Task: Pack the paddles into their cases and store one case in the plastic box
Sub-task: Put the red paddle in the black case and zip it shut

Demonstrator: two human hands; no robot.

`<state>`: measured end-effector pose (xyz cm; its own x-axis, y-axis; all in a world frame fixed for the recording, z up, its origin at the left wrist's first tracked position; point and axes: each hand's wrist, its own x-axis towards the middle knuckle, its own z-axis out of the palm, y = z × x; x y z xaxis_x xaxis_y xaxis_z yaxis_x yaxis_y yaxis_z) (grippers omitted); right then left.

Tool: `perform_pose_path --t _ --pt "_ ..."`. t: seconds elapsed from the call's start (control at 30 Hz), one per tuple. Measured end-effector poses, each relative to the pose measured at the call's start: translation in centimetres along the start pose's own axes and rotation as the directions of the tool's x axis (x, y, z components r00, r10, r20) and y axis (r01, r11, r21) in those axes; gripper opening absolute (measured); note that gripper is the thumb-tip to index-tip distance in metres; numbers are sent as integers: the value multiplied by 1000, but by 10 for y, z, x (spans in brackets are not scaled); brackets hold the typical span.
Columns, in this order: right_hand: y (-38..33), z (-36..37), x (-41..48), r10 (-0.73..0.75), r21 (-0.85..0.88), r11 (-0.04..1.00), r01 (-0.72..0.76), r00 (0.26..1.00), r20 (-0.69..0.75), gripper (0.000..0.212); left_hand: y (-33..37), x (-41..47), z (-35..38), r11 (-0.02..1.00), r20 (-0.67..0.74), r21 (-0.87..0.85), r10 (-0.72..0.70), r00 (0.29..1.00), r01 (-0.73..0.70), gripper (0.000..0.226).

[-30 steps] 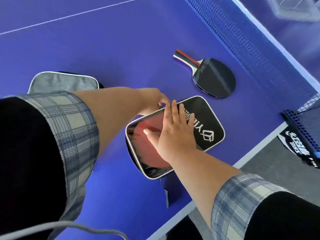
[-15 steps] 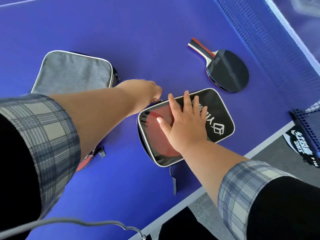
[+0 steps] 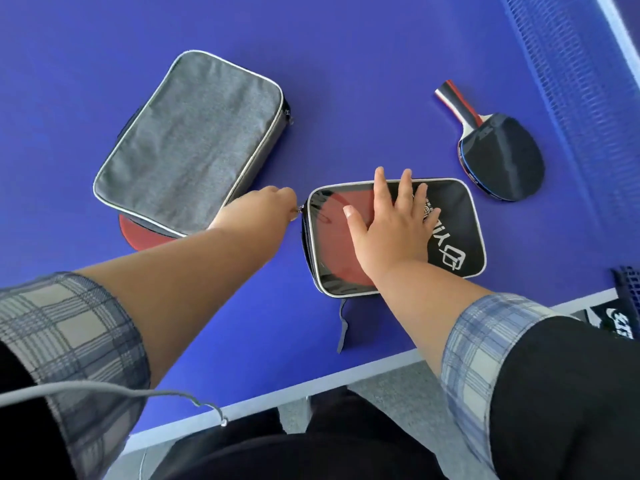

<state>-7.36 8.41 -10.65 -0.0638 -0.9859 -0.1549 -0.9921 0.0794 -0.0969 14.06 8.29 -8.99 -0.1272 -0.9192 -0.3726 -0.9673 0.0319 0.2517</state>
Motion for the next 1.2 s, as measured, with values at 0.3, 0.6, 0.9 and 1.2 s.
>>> perform_pose_path --t 0.3,0.6,0.9,1.2 --pt "35 -16 5 -531 -184 796 576 812 243 80 24 -26 3 977 -73 -67 -209 975 204 16" --pt "33 -7 9 -512 -106 830 547 824 243 79 74 -105 58 905 6 -190 -387 922 381 13" --pt "34 -5 10 -526 -84 829 553 821 221 80 102 -118 64 845 13 -299 -461 887 444 22" --pt "32 -6 10 -520 -69 835 546 823 230 79 110 -115 67 886 47 -149 -437 898 439 19"
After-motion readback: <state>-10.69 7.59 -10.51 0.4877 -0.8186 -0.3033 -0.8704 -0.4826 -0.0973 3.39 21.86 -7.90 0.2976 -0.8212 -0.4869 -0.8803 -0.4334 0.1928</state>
